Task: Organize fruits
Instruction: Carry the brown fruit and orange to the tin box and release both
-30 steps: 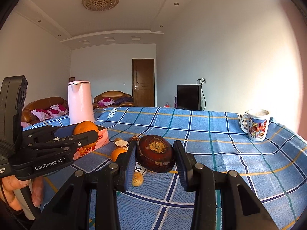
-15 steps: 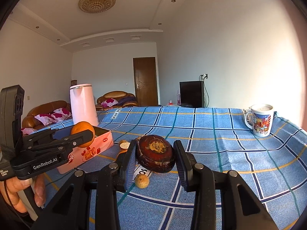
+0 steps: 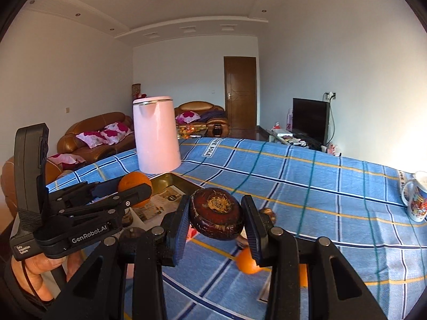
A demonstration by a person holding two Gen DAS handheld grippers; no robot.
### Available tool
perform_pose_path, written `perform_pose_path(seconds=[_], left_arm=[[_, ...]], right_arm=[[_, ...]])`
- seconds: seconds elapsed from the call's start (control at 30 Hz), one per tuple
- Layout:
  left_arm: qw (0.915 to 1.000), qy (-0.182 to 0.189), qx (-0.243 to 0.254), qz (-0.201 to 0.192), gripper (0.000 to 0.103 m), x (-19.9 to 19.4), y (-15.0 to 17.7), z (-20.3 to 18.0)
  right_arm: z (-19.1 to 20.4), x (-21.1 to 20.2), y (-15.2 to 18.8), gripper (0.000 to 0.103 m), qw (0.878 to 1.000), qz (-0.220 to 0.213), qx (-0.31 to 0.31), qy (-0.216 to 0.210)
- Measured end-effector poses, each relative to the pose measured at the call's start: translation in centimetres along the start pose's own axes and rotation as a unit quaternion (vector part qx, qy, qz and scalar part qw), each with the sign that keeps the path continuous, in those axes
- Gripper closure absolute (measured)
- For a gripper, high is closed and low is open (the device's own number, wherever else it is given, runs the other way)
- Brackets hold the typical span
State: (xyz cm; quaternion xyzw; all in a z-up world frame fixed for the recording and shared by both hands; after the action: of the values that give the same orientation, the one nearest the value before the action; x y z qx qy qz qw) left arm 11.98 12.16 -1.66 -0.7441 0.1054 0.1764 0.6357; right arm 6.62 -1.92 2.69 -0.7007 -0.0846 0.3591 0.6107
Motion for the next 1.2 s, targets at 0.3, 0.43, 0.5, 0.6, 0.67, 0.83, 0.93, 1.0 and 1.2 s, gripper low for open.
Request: perform_pose_path(seconds=[0.3, 0.43, 0.5, 0.6, 0.67, 0.83, 0.93, 1.0, 1.2], left_arm=[[0.9983, -0.035, -0.016, 0.043, 0.054, 2.8, -0.3, 5.3], [0.9977, -0.042, -0.016, 0.051, 0.054, 3.2, -0.1, 6.2], [0.9972, -0.047, -0.016, 0.056, 0.054, 3.5, 0.1, 6.6], [0.9961, -0.057, -0.019, 0.065, 0.054, 3.7, 0.3, 7.1], [0.9962, -0.055, -0.02, 0.065, 0.053, 3.8, 0.3, 7.2], [0.9962, -0.061, -0.014, 0.06, 0.052, 3.5, 0.3, 6.8], [0.997, -0.055, -0.026, 0.049, 0.044, 2.5, 0.0, 6.4], [0.9978, -0.049, -0.025, 0.035, 0.039, 1.4, -0.2, 5.7], [0.9997, -0.014, -0.008, 0.016, 0.033, -0.5, -0.2, 1.5]], right_arm=[[5.2, 7.8, 0.0, 0.063, 0.997, 0.069, -0.014, -0.035], [6.9, 9.9, 0.3, 0.063, 0.995, 0.091, -0.022, -0.043], [7.5, 10.9, 0.6, 0.063, 0.993, 0.103, -0.029, -0.041], [7.9, 12.2, 1.0, 0.063, 0.991, 0.124, -0.023, -0.043], [7.8, 12.6, 1.3, 0.063, 0.989, 0.138, -0.018, -0.047], [7.9, 13.4, 2.0, 0.055, 0.985, 0.162, -0.009, -0.058], [7.5, 11.9, 1.7, 0.044, 0.987, 0.146, 0.003, -0.065], [6.8, 10.4, 1.7, 0.043, 0.989, 0.137, 0.001, -0.058], [1.0, 3.8, 3.4, 0.041, 0.993, 0.117, 0.006, 0.012]])
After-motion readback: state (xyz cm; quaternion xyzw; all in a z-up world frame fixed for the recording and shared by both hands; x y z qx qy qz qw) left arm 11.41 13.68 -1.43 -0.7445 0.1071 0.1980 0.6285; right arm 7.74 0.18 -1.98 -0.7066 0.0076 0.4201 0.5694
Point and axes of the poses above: each gripper's, at about its wrist camera, not at the fingertips, and x roughly the way its jaws point, z to its left, y to its underside, the point moved 6 cm from there along x, roughly the way its jaws point, and after that the axes turned 1 degree about y, right-handed, at the moved point
